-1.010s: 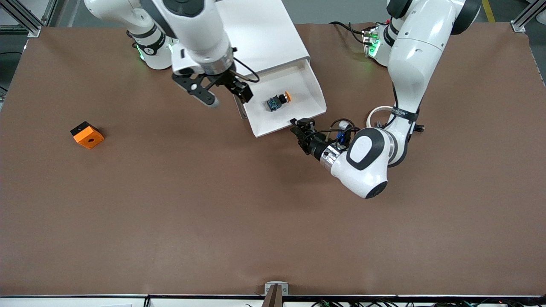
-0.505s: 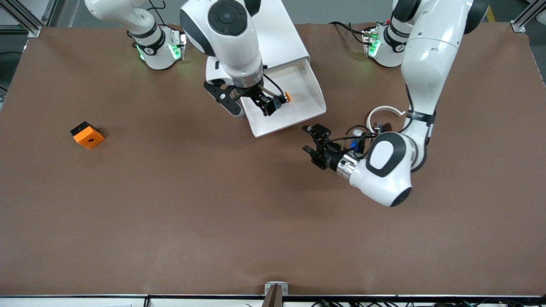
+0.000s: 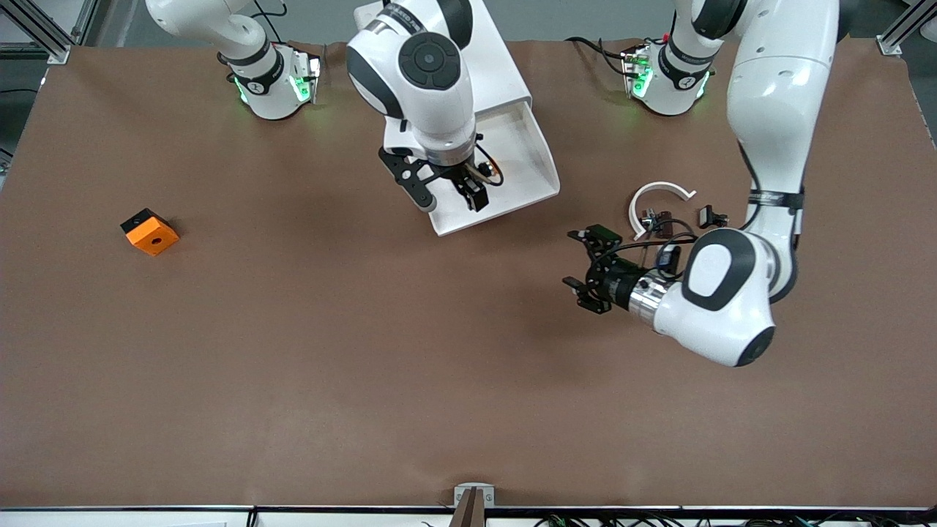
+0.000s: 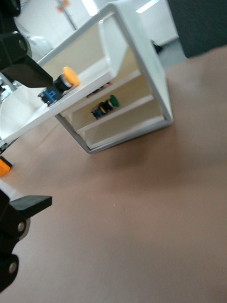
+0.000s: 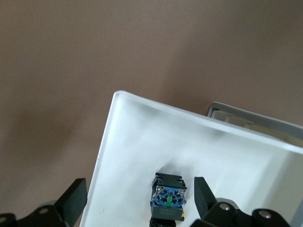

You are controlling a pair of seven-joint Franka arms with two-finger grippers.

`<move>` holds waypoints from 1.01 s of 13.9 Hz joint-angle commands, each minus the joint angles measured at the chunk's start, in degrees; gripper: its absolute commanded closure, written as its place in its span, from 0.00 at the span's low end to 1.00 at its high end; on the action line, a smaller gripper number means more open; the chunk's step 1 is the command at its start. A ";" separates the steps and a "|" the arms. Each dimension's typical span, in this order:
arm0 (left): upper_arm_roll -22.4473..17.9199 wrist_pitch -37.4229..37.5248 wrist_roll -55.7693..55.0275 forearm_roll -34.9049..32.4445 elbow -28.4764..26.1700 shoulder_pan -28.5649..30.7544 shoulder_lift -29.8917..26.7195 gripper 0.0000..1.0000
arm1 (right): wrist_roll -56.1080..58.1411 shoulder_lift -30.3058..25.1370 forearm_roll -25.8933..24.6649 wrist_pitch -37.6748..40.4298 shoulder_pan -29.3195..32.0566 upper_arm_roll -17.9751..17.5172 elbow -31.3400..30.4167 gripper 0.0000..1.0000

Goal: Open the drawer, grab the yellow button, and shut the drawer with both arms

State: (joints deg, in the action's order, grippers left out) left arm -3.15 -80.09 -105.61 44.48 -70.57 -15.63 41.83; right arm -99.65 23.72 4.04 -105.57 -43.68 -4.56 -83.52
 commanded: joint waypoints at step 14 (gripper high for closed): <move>-1.07 -2.79 37.21 -29.89 -0.63 0.07 -6.67 0.00 | -3.45 3.44 -0.34 1.77 -3.78 0.52 -0.41 0.17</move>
State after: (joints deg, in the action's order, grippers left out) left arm -4.02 -81.92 -72.65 16.02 -70.57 -14.99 35.97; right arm -102.16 27.32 4.04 -103.71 -46.55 -4.53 -84.04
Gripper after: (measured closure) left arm 0.000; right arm 0.004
